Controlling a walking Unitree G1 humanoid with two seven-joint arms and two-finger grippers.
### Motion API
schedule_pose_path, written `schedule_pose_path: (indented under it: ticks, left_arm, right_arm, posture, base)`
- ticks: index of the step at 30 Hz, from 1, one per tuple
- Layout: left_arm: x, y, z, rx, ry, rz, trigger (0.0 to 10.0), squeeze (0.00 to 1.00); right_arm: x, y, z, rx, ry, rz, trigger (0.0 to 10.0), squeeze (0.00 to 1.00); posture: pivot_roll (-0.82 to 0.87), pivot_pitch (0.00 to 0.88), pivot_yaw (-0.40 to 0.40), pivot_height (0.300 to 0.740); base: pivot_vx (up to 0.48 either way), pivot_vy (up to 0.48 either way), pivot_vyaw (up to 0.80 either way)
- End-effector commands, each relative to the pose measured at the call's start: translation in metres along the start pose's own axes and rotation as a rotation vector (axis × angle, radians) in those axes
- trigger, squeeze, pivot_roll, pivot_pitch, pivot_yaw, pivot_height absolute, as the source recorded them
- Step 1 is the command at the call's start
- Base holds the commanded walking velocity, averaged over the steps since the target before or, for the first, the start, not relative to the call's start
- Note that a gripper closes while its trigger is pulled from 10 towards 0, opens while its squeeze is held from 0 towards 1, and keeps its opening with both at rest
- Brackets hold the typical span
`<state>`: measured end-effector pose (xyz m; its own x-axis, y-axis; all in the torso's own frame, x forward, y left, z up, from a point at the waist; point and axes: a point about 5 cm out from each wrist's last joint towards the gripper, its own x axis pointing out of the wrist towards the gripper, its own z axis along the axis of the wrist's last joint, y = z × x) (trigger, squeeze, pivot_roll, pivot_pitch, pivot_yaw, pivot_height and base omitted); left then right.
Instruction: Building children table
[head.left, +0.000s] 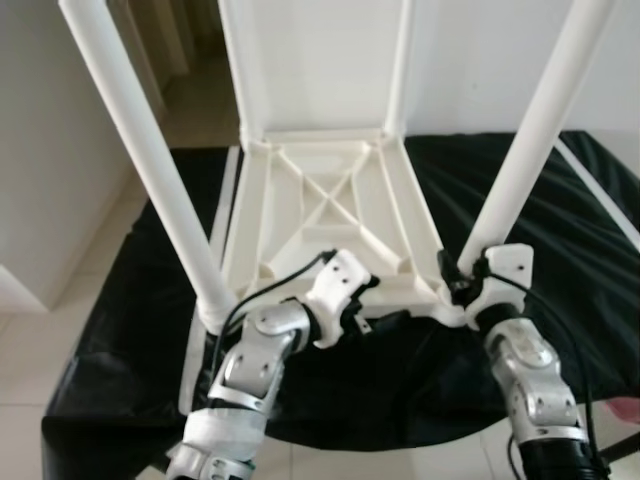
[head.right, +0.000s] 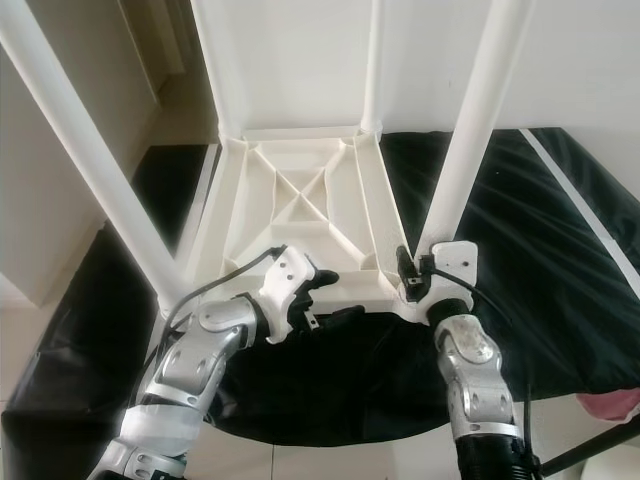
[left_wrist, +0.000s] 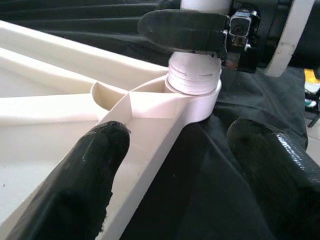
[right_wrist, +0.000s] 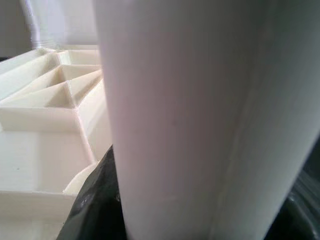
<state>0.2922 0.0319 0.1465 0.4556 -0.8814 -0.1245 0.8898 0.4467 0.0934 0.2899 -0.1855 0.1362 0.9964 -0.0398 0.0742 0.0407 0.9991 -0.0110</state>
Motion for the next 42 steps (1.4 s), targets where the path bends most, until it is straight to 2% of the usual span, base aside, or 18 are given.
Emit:
schedule_pose_path:
  ticks: [1,2,4,7,10,14,15,21,22,23,24,26,31,34,35,40,41,42]
  left_arm:
    - [-0.002,0.012,0.0,-0.015,-0.006,0.237,10.0,0.0]
    - [-0.002,0.012,0.0,-0.015,-0.006,0.237,10.0,0.0]
    - [-0.001,0.013,0.004,-0.028,-0.037,0.247,10.0,0.0]
    - [0.001,0.017,0.01,-0.049,-0.071,0.273,10.0,0.0]
    - [0.008,0.016,0.02,-0.081,-0.123,0.283,10.0,0.0]
    - [0.009,0.009,0.02,-0.064,-0.122,0.243,10.0,0.0]
    - [0.009,0.002,0.017,-0.042,-0.11,0.197,10.0,0.0]
    - [0.01,-0.003,0.016,-0.034,-0.111,0.159,10.0,0.0]
    - [0.011,-0.005,0.016,-0.028,-0.11,0.143,10.0,0.0]
    - [0.011,-0.005,0.016,-0.028,-0.11,0.143,10.0,0.0]
    - [0.011,-0.008,0.015,-0.022,-0.108,0.121,10.0,0.0]
    - [0.011,-0.008,0.015,-0.022,-0.108,0.121,10.0,0.0]
    - [0.008,-0.012,0.009,0.016,-0.076,0.064,10.0,0.0]
    - [0.004,-0.012,0.009,0.03,-0.07,0.055,10.0,0.0]
    - [0.002,-0.013,0.007,0.038,-0.062,0.04,10.0,0.0]
    - [0.0,-0.017,0.004,0.044,-0.055,0.019,10.0,0.0]
    - [-0.001,-0.02,0.002,0.054,-0.048,-0.003,10.0,0.0]
    - [-0.001,-0.02,0.002,0.054,-0.048,-0.003,10.0,0.0]
  right_arm:
    - [-0.008,-0.001,-0.021,0.035,0.116,-0.111,10.0,0.0]
    - [-0.008,-0.001,-0.021,0.035,0.116,-0.111,10.0,0.0]
    - [-0.006,0.008,-0.016,0.11,0.109,-0.193,10.0,0.0]
    - [-0.003,0.017,-0.008,0.143,0.083,-0.22,10.0,0.0]
    - [-0.003,0.025,-0.001,0.116,0.059,-0.179,10.0,0.0]
    - [-0.004,0.025,-0.002,0.121,0.068,-0.192,10.0,0.0]
    - [-0.005,0.025,-0.002,0.141,0.069,-0.204,10.0,0.0]
    - [-0.005,0.025,0.0,0.148,0.071,-0.218,10.0,0.0]
    - [-0.005,0.025,0.0,0.143,0.07,-0.22,10.0,0.06]
    - [-0.005,0.025,0.0,0.143,0.07,-0.22,10.0,0.06]
    - [-0.006,0.026,0.001,0.143,0.063,-0.21,10.0,1.0]
    - [-0.006,0.026,0.001,0.143,0.063,-0.21,10.0,1.0]
    - [-0.006,0.023,0.007,0.135,0.021,-0.099,10.0,1.0]
    - [-0.008,0.015,0.01,0.113,-0.003,-0.028,10.0,1.0]
    - [-0.009,0.008,0.012,0.085,-0.015,0.037,10.0,1.0]
    - [-0.008,0.004,0.015,0.074,-0.029,0.123,10.0,1.0]
    - [-0.008,0.002,0.014,0.085,-0.017,0.214,10.0,0.0]
    - [-0.008,0.002,0.014,0.085,-0.017,0.214,10.0,0.0]
  posture:
    - [-0.09,0.032,0.044,0.74]
    - [-0.09,0.032,0.044,0.74]
    - [-0.08,0.038,0.039,0.74]
    - [-0.08,0.038,0.039,0.74]
    - [-0.08,0.039,0.038,0.74]
    - [-0.08,0.039,0.038,0.74]
    - [-0.08,0.04,0.037,0.74]
    - [-0.08,0.037,0.035,0.74]
    - [-0.08,0.036,0.035,0.74]
    - [-0.08,0.036,0.035,0.74]
    - [-0.08,0.035,0.034,0.74]
    - [-0.08,0.035,0.034,0.74]
    - [-0.09,0.022,0.035,0.74]
    - [-0.09,0.015,0.038,0.74]
    - [-0.09,0.015,0.037,0.74]
    - [-0.09,0.012,0.039,0.74]
    - [-0.09,0.008,0.032,0.74]
    - [-0.09,0.008,0.032,0.74]
  base:
    - [0.0,0.0,0.0]
    - [0.0,0.0,0.0]
    - [0.0,0.0,0.0]
    - [0.0,0.0,0.0]
    - [0.0,0.0,0.0]
    - [0.0,0.0,0.0]
    - [0.0,0.0,0.0]
    - [0.0,0.0,0.0]
    - [0.0,0.0,0.0]
    - [0.0,0.0,0.0]
    - [0.0,0.0,0.0]
    - [0.0,0.0,0.0]
    - [0.0,0.0,0.0]
    - [0.0,0.0,0.0]
    - [0.0,0.0,0.0]
    - [0.0,0.0,0.0]
    - [0.0,0.0,0.0]
    - [0.0,0.0,0.0]
